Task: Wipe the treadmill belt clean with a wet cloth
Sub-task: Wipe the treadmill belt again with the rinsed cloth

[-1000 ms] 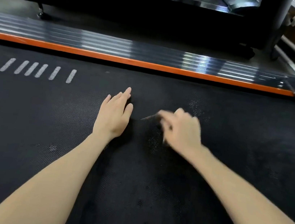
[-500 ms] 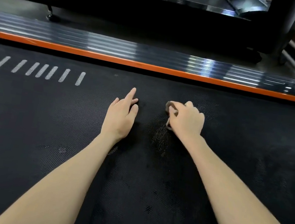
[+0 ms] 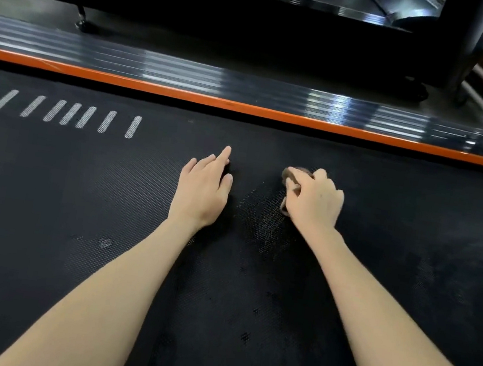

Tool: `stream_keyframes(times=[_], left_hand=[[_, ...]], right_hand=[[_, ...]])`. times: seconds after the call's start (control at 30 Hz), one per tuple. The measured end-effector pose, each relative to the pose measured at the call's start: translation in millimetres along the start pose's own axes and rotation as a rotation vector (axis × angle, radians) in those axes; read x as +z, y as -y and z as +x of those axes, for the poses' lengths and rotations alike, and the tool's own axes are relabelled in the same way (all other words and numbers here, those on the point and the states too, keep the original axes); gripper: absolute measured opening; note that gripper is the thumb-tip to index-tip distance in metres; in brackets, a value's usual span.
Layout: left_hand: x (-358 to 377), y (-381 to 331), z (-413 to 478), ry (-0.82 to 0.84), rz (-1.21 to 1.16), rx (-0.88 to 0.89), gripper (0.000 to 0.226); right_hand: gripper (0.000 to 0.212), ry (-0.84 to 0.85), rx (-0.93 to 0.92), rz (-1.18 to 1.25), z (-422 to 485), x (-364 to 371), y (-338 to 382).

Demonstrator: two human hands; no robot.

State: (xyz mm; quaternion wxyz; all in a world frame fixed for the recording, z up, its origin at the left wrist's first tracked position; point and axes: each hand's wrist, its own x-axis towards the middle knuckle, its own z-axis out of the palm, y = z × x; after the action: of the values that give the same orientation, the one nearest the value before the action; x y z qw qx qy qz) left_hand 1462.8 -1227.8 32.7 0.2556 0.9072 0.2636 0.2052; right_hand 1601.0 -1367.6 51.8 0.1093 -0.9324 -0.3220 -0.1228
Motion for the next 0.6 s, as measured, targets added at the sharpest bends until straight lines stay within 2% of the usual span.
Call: stream_keyframes(times=[0.1, 0.2, 0.27, 0.33, 0.4, 0.47, 0.53, 0.6], left_hand=[[-1, -3, 0, 0.028, 0.103, 0.01, 0.05], [-1, -3, -2, 0.054, 0.136, 0.025, 0.05], [-2, -3, -2, 0.074, 0.151, 0.031, 0.051], [-10, -9, -8, 0.068, 0.142, 0.014, 0.052], [-23, -17, -24, 0.017, 0.101, 0.017, 0.051], [-40, -23, -61, 0.006, 0.092, 0.069, 0.053], [-54, -20, -109, 0.06, 0.171, 0.152, 0.057], [-65, -7, -153, 0.134, 0.295, 0.181, 0.057]], right_hand=[[0.032, -0.018, -0.21, 0.116, -62, -16, 12], [0.034, 0.122, -0.472, 0.248, -162, -47, 2], [0.034, 0.144, -0.531, 0.233, -186, -62, -23], [0.035, 0.077, -0.418, 0.117, -173, -61, -52], [0.034, 0.012, -0.137, 0.02, -143, -58, -70], [0.032, 0.035, 0.083, -0.107, -130, -51, -70], [0.031, 0.031, 0.128, -0.106, -141, -55, -53], [0.031, 0.007, -0.01, 0.017, -174, -61, -18]])
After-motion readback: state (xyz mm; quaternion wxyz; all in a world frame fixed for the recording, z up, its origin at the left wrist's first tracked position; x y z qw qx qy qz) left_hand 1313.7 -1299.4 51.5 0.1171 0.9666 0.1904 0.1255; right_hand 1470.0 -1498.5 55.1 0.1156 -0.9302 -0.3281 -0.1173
